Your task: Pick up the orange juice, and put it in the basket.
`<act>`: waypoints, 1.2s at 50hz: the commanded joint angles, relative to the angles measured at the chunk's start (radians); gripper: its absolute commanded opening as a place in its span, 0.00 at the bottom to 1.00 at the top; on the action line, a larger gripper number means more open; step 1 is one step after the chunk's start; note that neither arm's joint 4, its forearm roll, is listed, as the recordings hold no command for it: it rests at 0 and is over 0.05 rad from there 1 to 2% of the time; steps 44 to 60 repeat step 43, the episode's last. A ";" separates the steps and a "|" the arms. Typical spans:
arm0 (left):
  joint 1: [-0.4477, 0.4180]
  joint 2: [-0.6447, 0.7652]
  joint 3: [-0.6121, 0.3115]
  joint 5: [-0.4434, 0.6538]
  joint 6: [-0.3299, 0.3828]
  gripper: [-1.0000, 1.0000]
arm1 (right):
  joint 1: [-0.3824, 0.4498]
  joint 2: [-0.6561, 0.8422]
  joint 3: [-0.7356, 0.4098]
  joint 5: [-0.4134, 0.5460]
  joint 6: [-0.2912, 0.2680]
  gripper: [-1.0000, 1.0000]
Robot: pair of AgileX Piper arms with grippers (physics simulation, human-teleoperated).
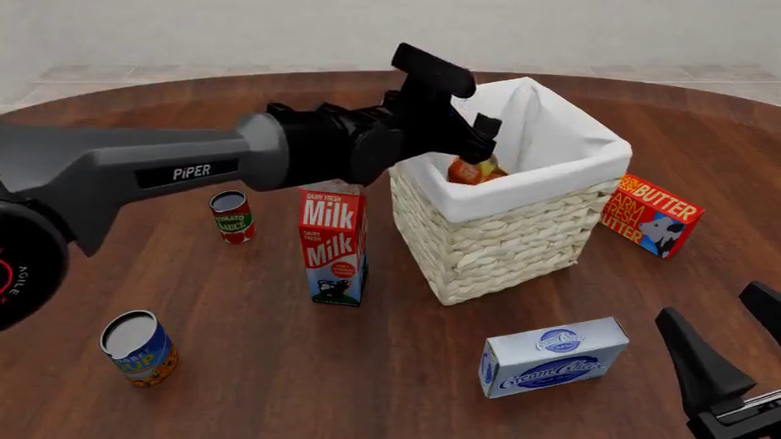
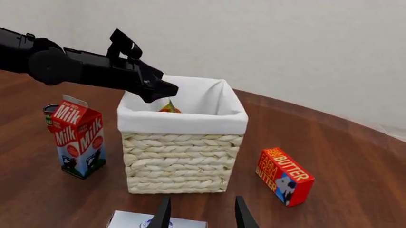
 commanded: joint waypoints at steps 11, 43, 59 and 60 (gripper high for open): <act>-0.007 -0.115 0.014 0.021 -0.004 1.00 | 0.000 0.002 -0.001 -0.003 0.001 1.00; -0.035 -0.342 0.046 0.054 -0.007 1.00 | 0.005 -0.002 -0.002 -0.005 -0.002 1.00; -0.035 -0.342 0.046 0.054 -0.007 1.00 | 0.005 -0.002 -0.002 -0.005 -0.002 1.00; -0.035 -0.342 0.046 0.054 -0.007 1.00 | 0.005 -0.002 -0.002 -0.005 -0.002 1.00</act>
